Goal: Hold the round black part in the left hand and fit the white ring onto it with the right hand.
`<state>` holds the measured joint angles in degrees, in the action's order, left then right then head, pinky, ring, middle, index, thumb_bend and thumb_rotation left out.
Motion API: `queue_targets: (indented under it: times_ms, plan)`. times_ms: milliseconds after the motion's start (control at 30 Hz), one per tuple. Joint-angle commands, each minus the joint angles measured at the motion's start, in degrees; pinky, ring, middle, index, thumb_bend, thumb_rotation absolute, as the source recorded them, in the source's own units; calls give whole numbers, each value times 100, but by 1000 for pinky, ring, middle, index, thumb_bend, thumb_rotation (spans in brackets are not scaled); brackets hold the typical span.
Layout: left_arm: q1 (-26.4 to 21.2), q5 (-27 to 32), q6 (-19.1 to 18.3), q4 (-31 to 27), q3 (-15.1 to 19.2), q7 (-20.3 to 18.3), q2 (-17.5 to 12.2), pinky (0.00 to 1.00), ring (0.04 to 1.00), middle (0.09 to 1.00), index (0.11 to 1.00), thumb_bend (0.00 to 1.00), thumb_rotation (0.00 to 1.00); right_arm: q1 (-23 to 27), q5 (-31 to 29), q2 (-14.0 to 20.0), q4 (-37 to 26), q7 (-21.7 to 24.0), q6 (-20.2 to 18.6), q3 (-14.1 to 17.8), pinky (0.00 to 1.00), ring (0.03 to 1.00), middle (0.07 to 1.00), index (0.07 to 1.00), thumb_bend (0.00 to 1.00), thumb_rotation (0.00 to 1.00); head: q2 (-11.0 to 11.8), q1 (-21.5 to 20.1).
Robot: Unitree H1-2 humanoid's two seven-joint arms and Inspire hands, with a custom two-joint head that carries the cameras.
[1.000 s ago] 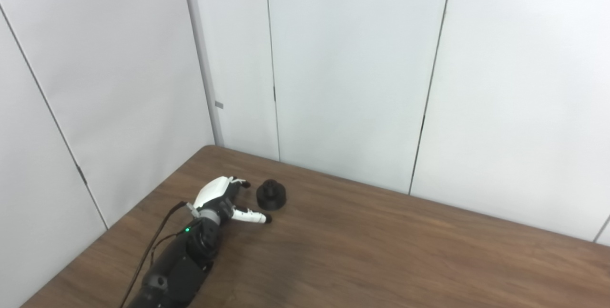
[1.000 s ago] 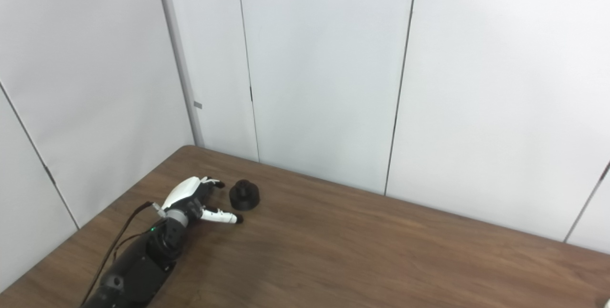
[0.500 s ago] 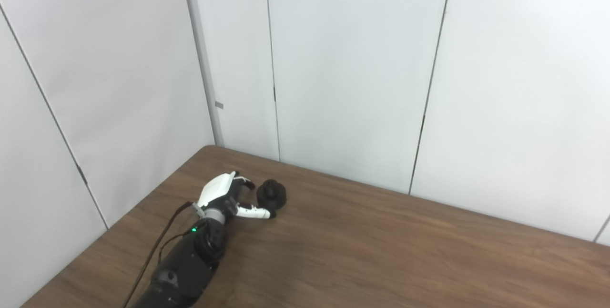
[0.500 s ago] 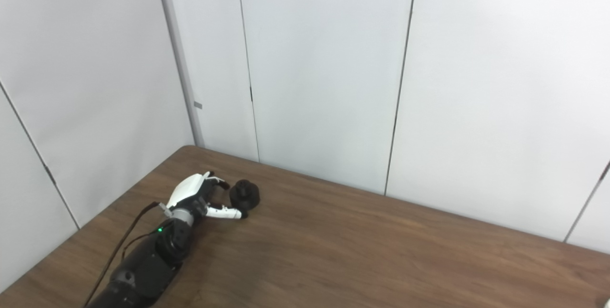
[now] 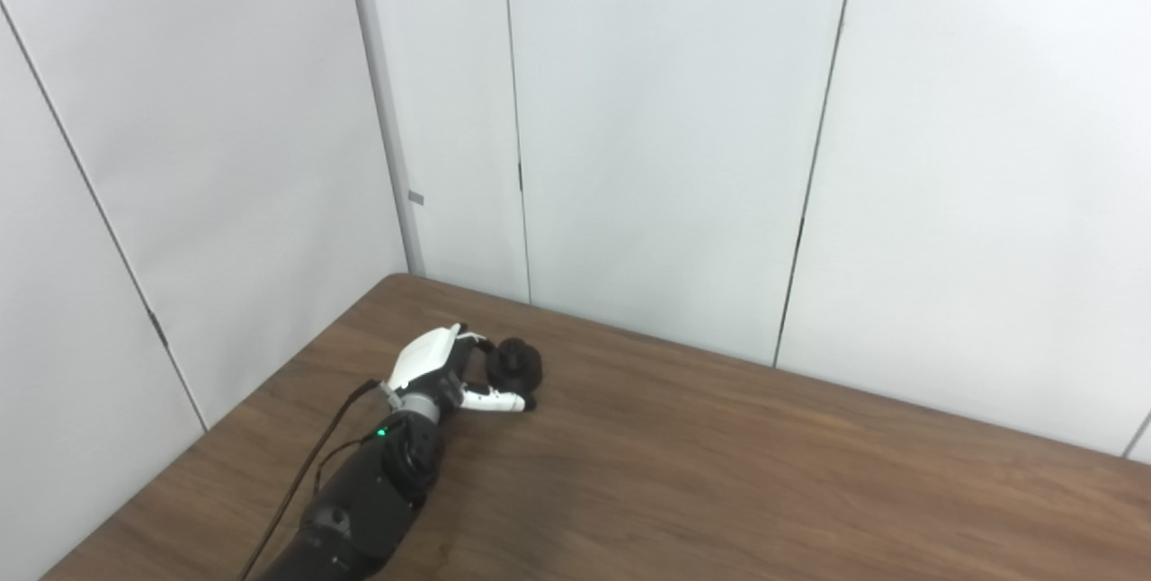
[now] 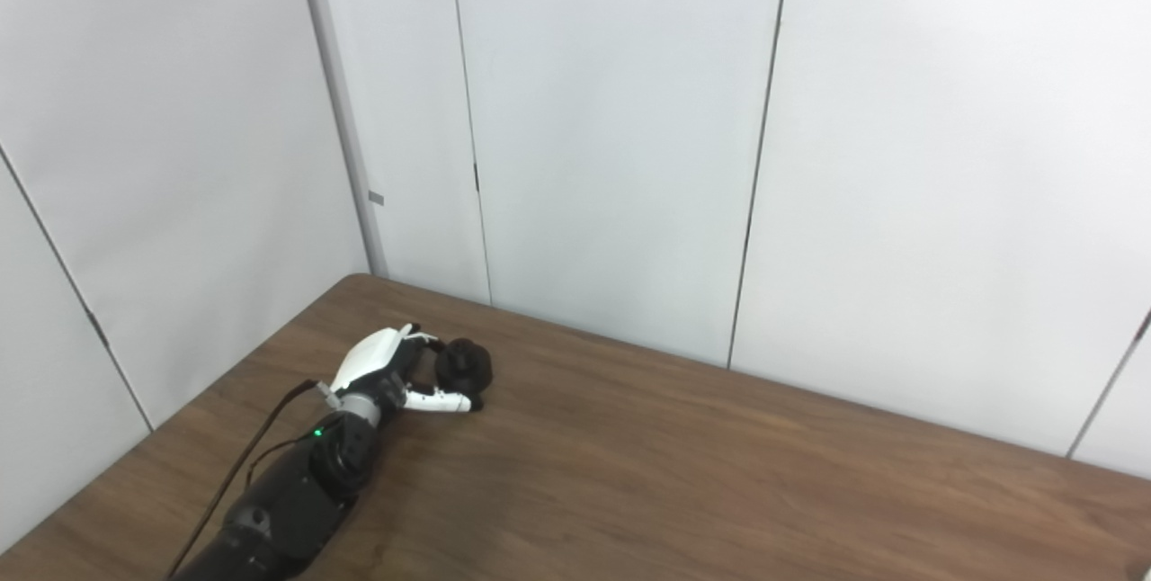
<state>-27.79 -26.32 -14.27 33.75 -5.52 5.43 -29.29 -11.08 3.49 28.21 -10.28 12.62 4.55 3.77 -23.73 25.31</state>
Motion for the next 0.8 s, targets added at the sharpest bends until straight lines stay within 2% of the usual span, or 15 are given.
queue_targets:
  times_ms: [0,333,400,533,700,767]
  plan:
    - [-172,97,-92,-8,-115,-325,104,1000,1000,1000,843,1000,343,-220,102,150,95,118,-498,14,1000,1000,1000,999,803,774,-6,-5]
    - [-182,69,-19,166,-243,-342,184,1000,1000,1000,840,1000,325,-230,96,129,67,117,-473,-5,1000,1000,1000,1000,797,774,-11,-38]
    - [-179,50,-22,194,-270,-337,179,1000,1000,1000,831,1000,321,-229,80,126,64,121,-479,-5,1000,1000,1000,1000,791,769,-13,-36]
    - [-172,11,-134,240,-288,-329,159,1000,1000,1000,759,1000,255,-212,64,117,57,124,-526,4,1000,1000,1000,1000,808,762,-5,-24]
    - [-141,31,-239,210,-297,-434,105,1000,1000,1000,746,1000,247,-180,87,125,122,123,-522,6,1000,1000,1000,1000,830,779,0,-8]
    - [-110,47,-234,193,-282,-437,83,1000,1000,1000,739,1000,241,-173,64,127,125,132,-516,10,1000,1000,1000,1000,810,770,-6,-6]
